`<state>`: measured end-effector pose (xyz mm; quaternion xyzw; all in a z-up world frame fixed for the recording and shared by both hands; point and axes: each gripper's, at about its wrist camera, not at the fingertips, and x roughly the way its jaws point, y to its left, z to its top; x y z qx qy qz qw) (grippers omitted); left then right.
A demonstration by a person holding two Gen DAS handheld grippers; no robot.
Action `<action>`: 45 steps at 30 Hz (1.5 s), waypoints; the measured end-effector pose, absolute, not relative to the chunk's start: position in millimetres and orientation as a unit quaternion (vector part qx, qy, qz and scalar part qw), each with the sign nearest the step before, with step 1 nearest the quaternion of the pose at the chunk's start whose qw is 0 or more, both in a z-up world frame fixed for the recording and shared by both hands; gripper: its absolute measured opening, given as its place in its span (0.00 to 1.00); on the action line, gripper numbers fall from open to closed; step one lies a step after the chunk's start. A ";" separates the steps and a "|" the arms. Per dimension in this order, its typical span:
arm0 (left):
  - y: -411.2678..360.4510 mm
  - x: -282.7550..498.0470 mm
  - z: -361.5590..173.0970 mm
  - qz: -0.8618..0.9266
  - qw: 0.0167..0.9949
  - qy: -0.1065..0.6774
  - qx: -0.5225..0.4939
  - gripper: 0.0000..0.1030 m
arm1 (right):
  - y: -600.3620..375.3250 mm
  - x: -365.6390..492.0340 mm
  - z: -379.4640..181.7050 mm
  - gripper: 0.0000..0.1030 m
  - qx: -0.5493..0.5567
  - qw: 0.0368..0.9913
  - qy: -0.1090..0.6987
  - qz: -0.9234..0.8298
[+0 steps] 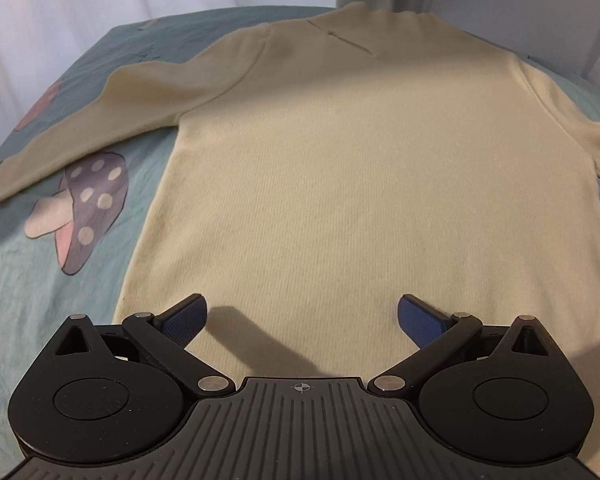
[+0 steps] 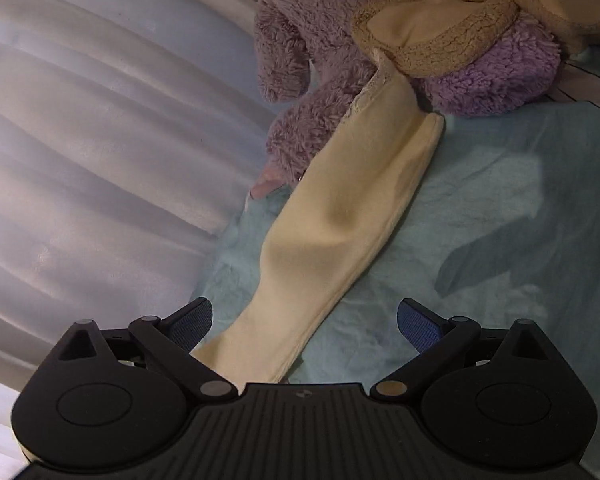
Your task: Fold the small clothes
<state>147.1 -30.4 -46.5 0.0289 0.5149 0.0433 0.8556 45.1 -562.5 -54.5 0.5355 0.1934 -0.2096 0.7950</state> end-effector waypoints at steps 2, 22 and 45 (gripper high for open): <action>-30.1 148.5 -48.5 0.046 0.863 0.504 0.015 1.00 | -575.4 49.0 -61.8 0.96 0.530 0.795 0.189 -0.226; -20.7 144.1 -55.4 0.012 0.883 0.469 0.004 1.00 | -601.8 68.9 -89.0 0.06 0.499 0.796 0.183 -0.290; -30.2 275.5 -26.5 -0.194 0.835 0.453 -0.243 0.97 | -328.5 119.1 9.8 0.61 0.180 0.954 0.234 0.042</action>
